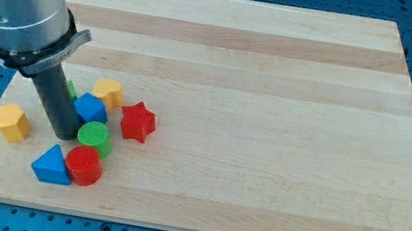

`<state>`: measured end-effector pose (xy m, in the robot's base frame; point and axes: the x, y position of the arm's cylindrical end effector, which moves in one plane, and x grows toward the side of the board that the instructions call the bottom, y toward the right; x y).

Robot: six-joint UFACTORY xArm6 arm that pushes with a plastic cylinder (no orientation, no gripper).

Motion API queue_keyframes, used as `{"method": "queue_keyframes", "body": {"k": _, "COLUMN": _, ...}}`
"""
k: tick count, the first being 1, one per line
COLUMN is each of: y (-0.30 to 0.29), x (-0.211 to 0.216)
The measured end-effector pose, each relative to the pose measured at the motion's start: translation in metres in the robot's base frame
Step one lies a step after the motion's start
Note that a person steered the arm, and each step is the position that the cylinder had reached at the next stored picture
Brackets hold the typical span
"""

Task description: Push the yellow hexagon into the green star

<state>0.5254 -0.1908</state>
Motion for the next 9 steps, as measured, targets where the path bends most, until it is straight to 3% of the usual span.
{"method": "queue_keyframes", "body": {"k": 1, "y": -0.019, "x": 0.005}}
{"method": "queue_keyframes", "body": {"k": 2, "y": -0.072, "x": 0.045}}
{"method": "queue_keyframes", "body": {"k": 3, "y": -0.112, "x": 0.059}}
{"method": "queue_keyframes", "body": {"k": 6, "y": -0.097, "x": 0.020}}
{"method": "queue_keyframes", "body": {"k": 9, "y": -0.034, "x": -0.004}}
